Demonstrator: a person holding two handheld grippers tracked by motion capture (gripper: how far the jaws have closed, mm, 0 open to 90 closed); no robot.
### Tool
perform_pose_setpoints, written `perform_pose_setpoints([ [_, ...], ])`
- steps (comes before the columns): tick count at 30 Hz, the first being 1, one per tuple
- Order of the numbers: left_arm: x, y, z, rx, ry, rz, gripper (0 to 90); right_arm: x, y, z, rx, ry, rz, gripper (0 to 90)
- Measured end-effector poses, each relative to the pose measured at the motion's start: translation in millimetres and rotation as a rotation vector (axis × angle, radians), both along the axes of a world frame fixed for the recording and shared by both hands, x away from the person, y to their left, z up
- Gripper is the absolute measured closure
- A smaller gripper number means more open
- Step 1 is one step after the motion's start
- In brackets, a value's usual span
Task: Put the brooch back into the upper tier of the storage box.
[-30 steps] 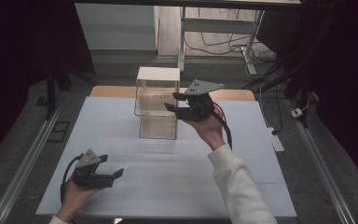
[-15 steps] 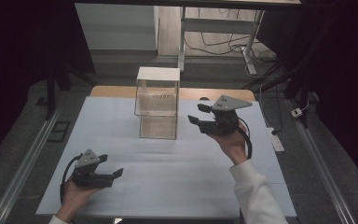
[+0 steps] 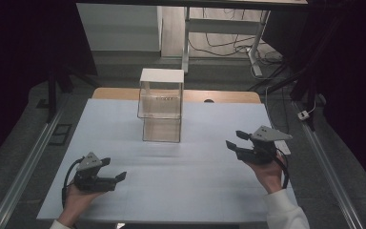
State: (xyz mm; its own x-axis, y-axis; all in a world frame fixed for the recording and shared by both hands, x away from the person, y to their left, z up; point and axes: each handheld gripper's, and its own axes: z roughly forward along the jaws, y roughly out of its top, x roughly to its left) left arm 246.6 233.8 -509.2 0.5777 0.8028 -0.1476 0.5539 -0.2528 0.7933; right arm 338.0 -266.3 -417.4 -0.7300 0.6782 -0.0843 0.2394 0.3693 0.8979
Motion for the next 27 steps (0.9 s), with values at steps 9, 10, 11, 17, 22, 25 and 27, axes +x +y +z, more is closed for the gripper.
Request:
perform_pose_setpoints([
  [9,0.9,-0.1,0.3,-0.003,-0.002,0.003,14.5,-20.2,-41.7,-27.5,-0.031,0.02,-0.035,42.8],
  [10,0.9,-0.3,0.3,-0.002,-0.003,0.002,14.5,-21.8,-44.5,-30.5,-0.032,0.021,-0.035,42.8],
  [11,0.8,-0.4,0.5,-0.002,-0.004,0.002,14.5,-23.4,-47.0,-33.7,-0.035,0.024,-0.034,42.8],
  [17,0.5,-0.8,0.6,-0.002,-0.007,0.001,14.5,-27.5,-54.4,-53.0,-0.064,0.05,-0.02,42.7],
  [22,0.2,-0.4,0.5,-0.003,-0.007,-0.001,14.5,-26.0,-54.4,-55.1,-0.063,0.056,-0.02,42.7],
  [25,-0.1,0.1,0.7,-0.004,-0.008,0.001,14.5,-26.2,-53.8,-55.1,-0.067,0.053,-0.013,42.6],
  [27,-0.1,0.2,0.6,-0.004,-0.008,0.002,14.5,-26.0,-53.8,-55.9,-0.068,0.049,-0.012,42.6],
])
